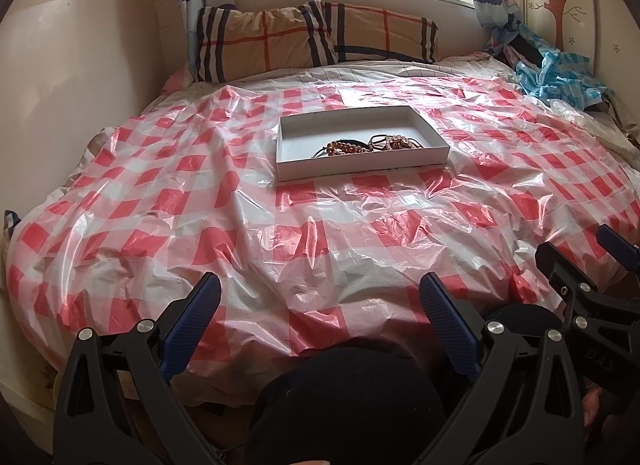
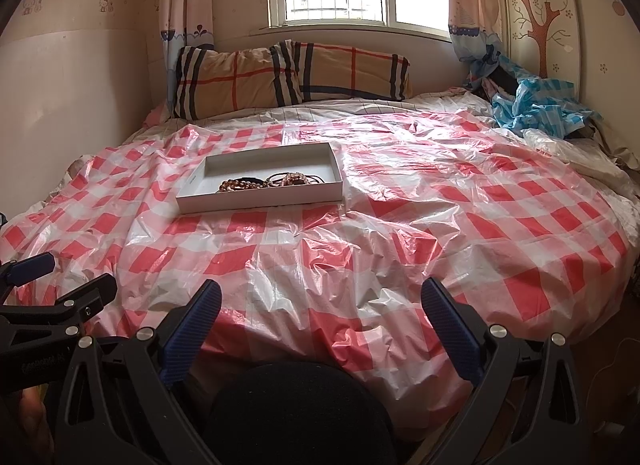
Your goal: Organize jewelry
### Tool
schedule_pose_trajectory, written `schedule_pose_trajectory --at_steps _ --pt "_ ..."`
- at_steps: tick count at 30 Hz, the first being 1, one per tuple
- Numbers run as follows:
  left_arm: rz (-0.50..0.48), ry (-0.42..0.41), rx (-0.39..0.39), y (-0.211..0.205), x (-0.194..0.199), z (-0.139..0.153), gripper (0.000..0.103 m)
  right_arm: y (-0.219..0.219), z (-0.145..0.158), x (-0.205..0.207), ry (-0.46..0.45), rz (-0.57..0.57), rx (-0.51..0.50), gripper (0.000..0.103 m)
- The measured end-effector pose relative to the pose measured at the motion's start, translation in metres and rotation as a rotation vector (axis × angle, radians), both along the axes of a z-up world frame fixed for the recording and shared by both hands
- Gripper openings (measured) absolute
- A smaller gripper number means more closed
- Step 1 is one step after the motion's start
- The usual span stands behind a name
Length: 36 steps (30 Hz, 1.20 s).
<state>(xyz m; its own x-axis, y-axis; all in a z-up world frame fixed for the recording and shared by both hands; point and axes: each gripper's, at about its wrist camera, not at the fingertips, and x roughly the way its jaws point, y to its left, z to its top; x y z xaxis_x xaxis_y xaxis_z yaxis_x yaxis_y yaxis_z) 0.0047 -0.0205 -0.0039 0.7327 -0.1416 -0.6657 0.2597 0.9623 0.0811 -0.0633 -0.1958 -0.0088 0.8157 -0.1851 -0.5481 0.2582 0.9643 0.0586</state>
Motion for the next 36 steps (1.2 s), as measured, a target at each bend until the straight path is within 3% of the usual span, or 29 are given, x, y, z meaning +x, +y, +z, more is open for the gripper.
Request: schedule_pose_trajectory --at_steps 30,36 --pt "-0.001 0.058 -0.016 0.002 0.011 -0.010 0.095 0.000 0.000 0.000 0.001 -0.001 0.000 0.096" --pt "0.004 0.065 -0.079 0.010 0.010 -0.009 0.095 0.001 -0.003 0.003 0.003 -0.001 -0.008 0.096"
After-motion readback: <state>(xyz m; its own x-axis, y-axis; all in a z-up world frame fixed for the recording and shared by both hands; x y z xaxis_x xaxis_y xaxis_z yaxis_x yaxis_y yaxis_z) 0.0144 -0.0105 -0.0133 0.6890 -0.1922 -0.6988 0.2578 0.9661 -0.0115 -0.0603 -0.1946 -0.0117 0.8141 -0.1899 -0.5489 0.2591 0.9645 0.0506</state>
